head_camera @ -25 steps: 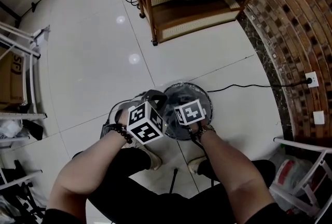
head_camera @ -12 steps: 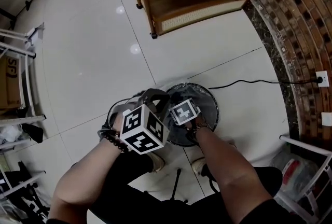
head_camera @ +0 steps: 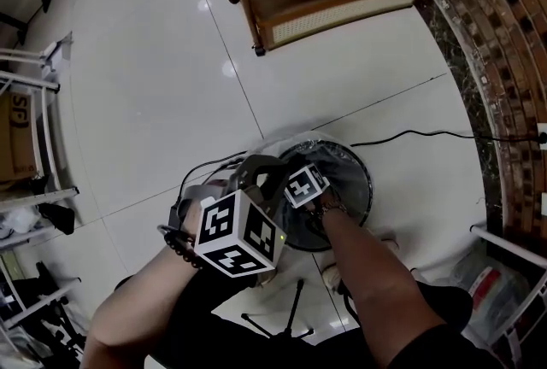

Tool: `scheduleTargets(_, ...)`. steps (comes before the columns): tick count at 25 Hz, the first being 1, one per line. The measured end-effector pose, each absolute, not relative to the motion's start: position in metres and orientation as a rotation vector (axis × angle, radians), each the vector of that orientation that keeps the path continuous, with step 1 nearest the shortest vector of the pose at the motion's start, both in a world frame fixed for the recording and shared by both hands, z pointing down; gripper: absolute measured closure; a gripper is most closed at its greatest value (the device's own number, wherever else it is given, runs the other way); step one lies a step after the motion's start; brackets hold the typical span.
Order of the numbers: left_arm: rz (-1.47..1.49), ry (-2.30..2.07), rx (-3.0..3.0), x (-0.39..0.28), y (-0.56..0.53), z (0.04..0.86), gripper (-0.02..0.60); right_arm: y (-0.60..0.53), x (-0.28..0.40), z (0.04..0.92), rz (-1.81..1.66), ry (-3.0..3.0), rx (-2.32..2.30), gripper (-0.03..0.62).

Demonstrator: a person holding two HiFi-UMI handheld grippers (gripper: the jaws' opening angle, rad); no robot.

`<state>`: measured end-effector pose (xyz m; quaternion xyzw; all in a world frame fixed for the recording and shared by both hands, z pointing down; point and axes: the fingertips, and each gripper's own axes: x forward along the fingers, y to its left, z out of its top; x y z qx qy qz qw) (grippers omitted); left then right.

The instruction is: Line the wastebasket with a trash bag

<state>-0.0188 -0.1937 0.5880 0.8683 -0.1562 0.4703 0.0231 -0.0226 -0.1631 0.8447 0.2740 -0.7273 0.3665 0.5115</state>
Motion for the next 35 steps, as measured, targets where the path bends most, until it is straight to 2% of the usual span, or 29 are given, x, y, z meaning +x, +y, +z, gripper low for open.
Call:
scheduleTargets(20,1.483,-0.486,2.637,-0.022,-0.201,0.596,0.58,-0.171,-0.016,0.891,0.899,-1.755,0.685,0.592)
scheduleTargets(35,1.452,-0.549,2.691,-0.022,-0.203,0.588,0.58,-0.18,-0.01,0.806,0.835,-1.811,0.736,0.585)
